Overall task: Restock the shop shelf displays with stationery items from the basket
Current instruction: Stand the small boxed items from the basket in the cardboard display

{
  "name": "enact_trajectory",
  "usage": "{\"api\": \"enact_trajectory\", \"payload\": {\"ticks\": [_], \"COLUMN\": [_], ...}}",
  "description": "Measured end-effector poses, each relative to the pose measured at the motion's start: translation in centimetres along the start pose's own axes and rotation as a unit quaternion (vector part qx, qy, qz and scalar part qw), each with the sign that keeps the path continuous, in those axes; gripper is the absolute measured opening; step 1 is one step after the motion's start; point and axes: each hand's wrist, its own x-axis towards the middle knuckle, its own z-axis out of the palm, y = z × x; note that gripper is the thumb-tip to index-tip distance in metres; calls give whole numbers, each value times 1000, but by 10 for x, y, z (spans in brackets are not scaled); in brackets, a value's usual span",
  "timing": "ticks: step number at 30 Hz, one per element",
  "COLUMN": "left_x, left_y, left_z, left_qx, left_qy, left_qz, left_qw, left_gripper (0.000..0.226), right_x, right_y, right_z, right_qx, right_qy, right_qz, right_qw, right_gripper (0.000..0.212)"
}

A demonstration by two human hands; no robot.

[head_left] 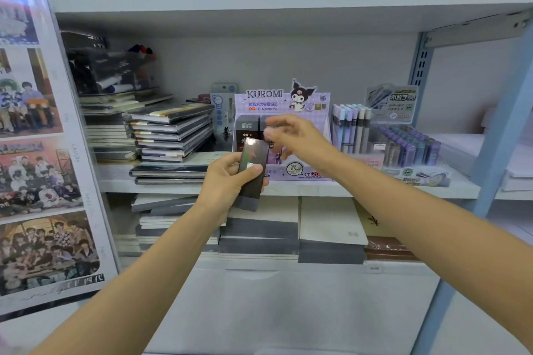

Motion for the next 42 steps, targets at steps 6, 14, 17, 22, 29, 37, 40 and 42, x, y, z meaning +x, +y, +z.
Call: {"api": "enact_trajectory", "payload": {"ticks": [6,14,17,22,29,37,40,42], "left_x": [-6,-2,0,-1,-1,3,6,6], "left_y": [6,14,19,18,4,-1,-10,-19], "left_z": [10,12,16,21,31,42,39,33], "left_qx": [60,-71,-106,-82,115,388,431,497], "left_qy": [-40,4,-9,-46,17,-46,-18,-18], "left_qz": [-42,-84,-90,-56,36,144,180,224], "left_qw": [996,994,990,994,993,909,884,838], "left_gripper": [22,20,32,50,23,11,24,41], "right_x": [-12,-32,-38,-39,-45,-32,-27,-21], "right_y": [6,18,23,28,28,10,6,3], "right_z": [-13,-34,-34,-33,-29,-41,-50,-59], "right_qx": [19,-51,-58,-18,-50,-97,-102,-75], "right_qy": [40,-22,-10,77,18,-18,6,83], "right_qz": [9,-71,-77,-53,-32,-106,-93,-91], "right_qw": [999,996,995,995,998,989,990,990], "right_gripper": [27,30,23,14,12,27,20,18]}}
